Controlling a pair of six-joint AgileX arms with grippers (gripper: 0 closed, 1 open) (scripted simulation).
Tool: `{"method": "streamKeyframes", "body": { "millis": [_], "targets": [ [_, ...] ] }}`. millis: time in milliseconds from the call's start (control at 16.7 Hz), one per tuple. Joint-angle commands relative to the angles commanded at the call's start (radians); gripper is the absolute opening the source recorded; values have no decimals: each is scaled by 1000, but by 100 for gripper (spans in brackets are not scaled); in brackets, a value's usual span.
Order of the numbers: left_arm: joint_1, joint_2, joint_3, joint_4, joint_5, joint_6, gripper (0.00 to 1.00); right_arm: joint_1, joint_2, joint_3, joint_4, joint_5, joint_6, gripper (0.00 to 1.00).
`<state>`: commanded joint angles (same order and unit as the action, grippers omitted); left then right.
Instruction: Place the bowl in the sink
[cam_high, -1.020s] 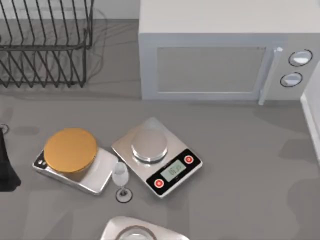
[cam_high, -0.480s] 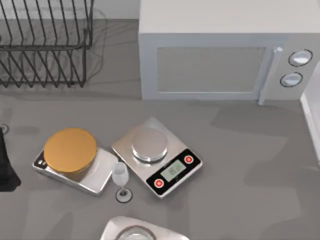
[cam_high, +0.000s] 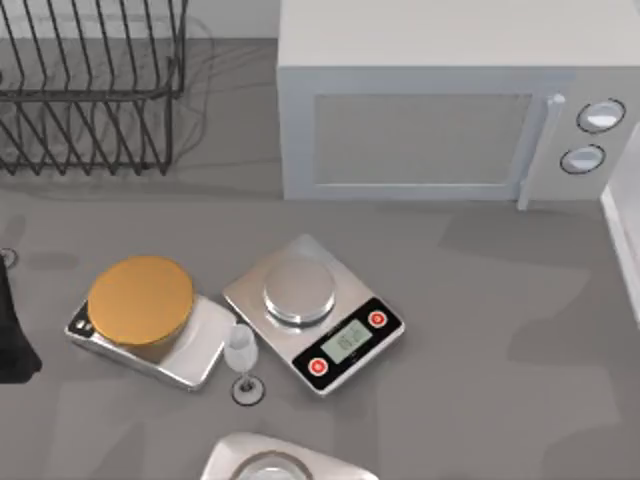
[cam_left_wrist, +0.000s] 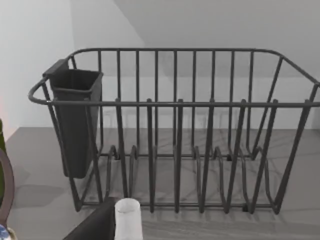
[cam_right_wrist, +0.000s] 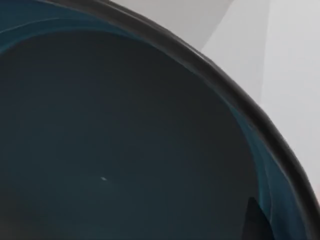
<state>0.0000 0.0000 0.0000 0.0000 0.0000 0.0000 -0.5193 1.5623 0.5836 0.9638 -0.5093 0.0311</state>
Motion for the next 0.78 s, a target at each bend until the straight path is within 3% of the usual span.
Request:
{"method": "streamKeyframes", "body": {
  "millis": [780],
  "targets": [
    [0, 0, 0, 0, 0, 0, 100, -8, 592, -97, 676, 9, -4, 0]
  ]
}}
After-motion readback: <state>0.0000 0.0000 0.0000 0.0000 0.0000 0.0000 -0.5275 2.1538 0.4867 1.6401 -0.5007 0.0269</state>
